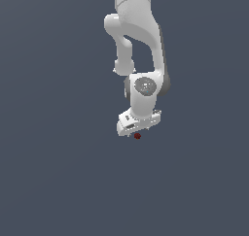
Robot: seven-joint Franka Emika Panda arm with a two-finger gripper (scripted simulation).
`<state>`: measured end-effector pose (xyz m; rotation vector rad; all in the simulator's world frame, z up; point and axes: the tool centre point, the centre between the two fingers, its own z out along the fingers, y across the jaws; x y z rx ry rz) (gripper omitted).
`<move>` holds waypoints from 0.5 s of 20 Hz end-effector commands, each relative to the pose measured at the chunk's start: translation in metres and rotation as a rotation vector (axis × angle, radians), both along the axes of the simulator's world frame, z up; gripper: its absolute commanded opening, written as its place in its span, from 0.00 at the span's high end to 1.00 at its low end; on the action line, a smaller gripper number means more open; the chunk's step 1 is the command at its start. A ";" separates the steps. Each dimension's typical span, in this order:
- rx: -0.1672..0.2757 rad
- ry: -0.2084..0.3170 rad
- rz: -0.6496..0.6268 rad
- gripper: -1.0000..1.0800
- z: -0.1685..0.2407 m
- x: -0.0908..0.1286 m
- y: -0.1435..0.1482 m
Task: Pick up the object and move it to a goal position.
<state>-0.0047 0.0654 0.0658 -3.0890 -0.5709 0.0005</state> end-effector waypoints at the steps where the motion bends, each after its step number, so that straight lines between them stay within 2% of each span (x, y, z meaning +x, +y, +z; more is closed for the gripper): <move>1: 0.000 0.001 0.001 0.04 -0.006 0.000 0.000; 10: 0.000 0.000 0.006 0.04 -0.045 -0.001 0.001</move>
